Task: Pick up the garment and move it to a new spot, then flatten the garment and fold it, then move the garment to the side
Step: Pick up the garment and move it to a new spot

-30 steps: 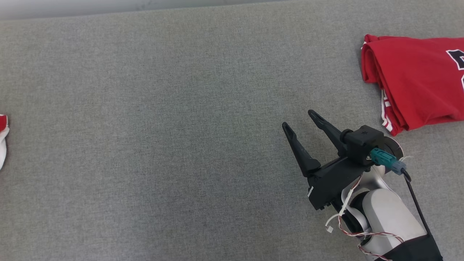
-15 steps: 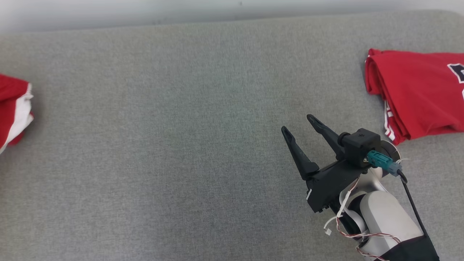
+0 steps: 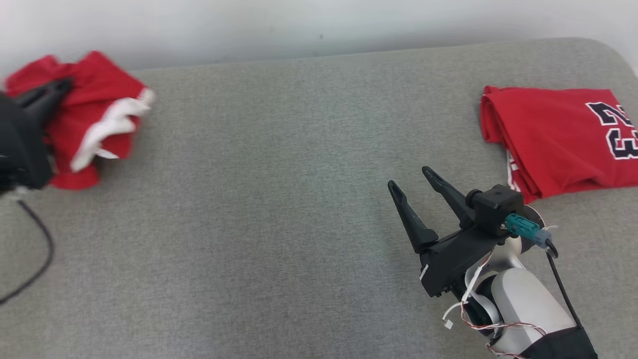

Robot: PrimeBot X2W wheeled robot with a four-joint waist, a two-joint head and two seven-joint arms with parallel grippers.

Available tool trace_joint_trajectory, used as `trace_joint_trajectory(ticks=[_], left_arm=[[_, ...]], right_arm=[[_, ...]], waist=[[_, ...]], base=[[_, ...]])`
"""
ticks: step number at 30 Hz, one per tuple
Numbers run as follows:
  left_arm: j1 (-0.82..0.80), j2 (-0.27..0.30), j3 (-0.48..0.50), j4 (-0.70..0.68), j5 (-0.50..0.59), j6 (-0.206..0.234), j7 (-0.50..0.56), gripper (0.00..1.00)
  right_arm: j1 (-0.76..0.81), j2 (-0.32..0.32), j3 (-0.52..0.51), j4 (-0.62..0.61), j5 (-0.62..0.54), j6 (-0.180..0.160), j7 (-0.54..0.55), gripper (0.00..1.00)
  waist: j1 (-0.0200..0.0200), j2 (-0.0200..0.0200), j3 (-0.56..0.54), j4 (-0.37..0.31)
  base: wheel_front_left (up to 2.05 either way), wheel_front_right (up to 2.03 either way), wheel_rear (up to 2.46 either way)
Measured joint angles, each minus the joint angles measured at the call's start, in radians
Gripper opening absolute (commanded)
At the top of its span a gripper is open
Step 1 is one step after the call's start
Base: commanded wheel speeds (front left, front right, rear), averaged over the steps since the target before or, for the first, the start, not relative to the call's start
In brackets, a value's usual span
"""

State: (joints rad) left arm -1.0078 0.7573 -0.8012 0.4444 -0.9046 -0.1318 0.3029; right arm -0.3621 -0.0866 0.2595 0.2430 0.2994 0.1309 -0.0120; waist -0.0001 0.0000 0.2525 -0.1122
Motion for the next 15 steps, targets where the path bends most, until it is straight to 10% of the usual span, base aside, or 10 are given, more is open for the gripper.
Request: trace_joint_trajectory(ticks=[15], left_arm=[[0.064,-0.149,-0.147,-0.253,0.011,0.008,-0.067,0.00]], right_arm=[[0.004,0.018,-0.013,0.066,0.028,0.000,-0.057,1.00]], waist=[[0.0000,-0.0001,-0.031,-0.078]], base=[[0.00,0.00,0.00]])
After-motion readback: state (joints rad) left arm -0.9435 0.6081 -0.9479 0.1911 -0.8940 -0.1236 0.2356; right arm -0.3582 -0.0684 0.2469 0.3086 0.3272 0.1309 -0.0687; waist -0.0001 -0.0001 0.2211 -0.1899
